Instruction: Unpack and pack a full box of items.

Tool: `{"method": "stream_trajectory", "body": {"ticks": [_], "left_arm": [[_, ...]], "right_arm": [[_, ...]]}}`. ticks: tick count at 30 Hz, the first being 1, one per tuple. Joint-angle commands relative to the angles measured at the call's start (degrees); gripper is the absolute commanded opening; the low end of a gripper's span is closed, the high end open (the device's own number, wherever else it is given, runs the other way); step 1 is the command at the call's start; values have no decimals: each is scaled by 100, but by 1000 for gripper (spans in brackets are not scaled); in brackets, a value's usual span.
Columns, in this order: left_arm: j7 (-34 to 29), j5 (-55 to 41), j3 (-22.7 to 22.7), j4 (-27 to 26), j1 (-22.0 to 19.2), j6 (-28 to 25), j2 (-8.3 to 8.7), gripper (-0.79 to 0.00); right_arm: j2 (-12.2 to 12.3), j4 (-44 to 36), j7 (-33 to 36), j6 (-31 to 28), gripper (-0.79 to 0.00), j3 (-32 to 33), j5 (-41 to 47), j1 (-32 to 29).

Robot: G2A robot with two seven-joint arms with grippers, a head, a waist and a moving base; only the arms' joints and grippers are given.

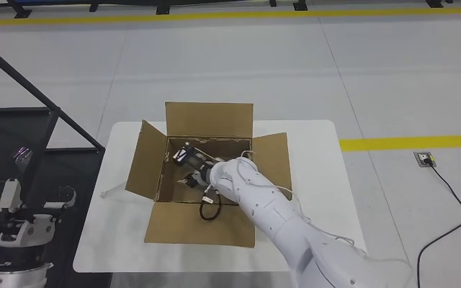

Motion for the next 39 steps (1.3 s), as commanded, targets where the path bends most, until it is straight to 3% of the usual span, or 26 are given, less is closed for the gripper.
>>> {"method": "stream_trajectory", "body": {"ticks": [1,8,15,27,29,30,39], "left_arm": [[-242,33,52,163,-90,48,20,0],[-779,415,398,940,-473,-5,79,0],[-1020,725,668,1175,-652,-83,111,0],[-876,865,723,1210,-721,-66,116,0],[-863,868,722,1206,-722,-66,116,0],[-887,865,736,1183,-723,-75,118,0],[-947,1004,904,1349,-926,-130,145,0]], "right_arm": [[37,-95,-301,3,0,33,-55,-10],[290,-569,-1161,-140,0,289,-127,-109],[779,-1564,-1660,-167,0,695,-395,-481],[779,-1564,-1660,-167,0,695,-395,-481],[788,-1682,-1674,-484,0,743,-251,-585],[814,-1712,-1695,-748,0,817,-160,-584],[1157,-2529,-1758,-1032,0,1323,-408,-919]]}}
